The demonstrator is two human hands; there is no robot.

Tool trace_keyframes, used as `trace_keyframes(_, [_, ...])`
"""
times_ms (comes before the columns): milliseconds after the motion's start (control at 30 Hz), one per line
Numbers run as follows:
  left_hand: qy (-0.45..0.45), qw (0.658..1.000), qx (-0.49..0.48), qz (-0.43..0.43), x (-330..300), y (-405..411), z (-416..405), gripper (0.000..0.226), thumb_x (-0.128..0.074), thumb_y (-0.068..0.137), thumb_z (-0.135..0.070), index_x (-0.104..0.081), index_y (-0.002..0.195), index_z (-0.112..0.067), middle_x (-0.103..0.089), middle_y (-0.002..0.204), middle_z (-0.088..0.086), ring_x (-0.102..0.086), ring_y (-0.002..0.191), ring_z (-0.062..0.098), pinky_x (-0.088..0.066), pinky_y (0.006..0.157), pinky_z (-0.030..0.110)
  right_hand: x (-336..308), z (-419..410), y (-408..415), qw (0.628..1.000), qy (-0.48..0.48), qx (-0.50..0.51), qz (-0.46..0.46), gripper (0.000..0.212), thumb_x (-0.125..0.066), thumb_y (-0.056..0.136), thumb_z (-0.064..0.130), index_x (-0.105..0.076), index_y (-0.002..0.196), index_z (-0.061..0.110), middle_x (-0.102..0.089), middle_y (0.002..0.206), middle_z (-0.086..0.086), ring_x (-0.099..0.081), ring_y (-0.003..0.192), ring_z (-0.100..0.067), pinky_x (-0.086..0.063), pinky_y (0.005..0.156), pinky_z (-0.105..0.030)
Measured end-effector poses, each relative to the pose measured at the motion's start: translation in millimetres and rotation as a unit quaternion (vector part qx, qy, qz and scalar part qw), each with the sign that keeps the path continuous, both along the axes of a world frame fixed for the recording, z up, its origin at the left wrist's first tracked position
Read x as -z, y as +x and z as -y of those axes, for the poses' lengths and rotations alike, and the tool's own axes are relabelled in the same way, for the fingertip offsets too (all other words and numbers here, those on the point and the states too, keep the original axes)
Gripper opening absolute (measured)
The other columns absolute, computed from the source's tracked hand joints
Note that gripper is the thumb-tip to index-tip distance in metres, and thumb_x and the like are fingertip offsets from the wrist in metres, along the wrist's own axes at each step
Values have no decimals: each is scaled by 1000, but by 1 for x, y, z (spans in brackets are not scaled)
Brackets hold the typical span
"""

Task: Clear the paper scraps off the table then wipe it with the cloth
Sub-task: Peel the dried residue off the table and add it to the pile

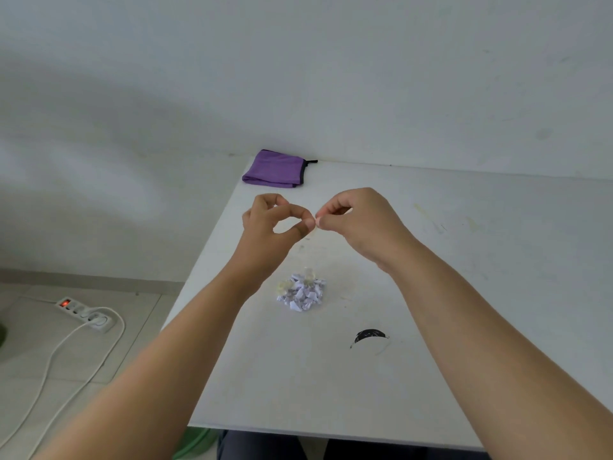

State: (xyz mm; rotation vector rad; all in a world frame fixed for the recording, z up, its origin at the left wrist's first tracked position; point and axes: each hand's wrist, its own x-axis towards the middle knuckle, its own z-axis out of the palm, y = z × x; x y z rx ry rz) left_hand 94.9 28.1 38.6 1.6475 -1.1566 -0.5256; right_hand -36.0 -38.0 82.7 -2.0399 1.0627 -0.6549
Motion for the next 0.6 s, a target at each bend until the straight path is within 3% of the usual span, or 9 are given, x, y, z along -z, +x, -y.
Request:
trace_keyframes(133, [12, 997, 18, -71, -1, 6, -4, 3, -67, 83, -34, -68, 81, -35, -42, 112, -13, -37, 122, 11, -30, 96, 28, -5, 4, 5, 999, -5, -20, -41, 12, -66, 82, 20, -72, 80, 9, -67, 80, -1, -61, 80, -23, -45, 68, -29])
trace_keyframes(233, [22, 998, 19, -63, -1, 8, -7, 1, -69, 82, -35, -69, 80, -35, -44, 115, -9, -40, 121, 10, -29, 93, 25, -6, 6, 9, 995, 36, -37, -87, 27, -66, 80, 21, -65, 81, -5, -53, 75, -9, -46, 69, -22, -36, 64, -29])
trace_keyframes(400, [5, 992, 17, 127, 3, 14, -10, 10, -69, 80, -39, -63, 76, -47, -44, 107, -10, -31, 119, 10, -28, 106, 42, -3, 9, 13, 983, 120, -56, -129, 21, -60, 78, 20, -60, 61, 7, -56, 70, -4, -51, 69, -17, -41, 77, -29])
trace_keyframes(533, [3, 964, 18, 264, 4, 16, -11, 5, -66, 82, -37, -67, 85, -33, -40, 107, -11, -29, 123, 14, -20, 99, 31, 7, 11, 13, 982, 148, -54, -107, 19, -61, 78, 18, -63, 60, 11, -60, 71, -2, -54, 69, -16, -43, 79, -25])
trace_keyframes(600, [15, 962, 20, 271, 5, 18, -11, 5, -65, 83, -38, -66, 84, -33, -40, 107, -11, -28, 122, 14, -20, 97, 30, 9, 11, 13, 983, 149, -51, -99, 15, -64, 77, 17, -66, 64, 10, -63, 73, -2, -55, 69, -15, -42, 77, -22])
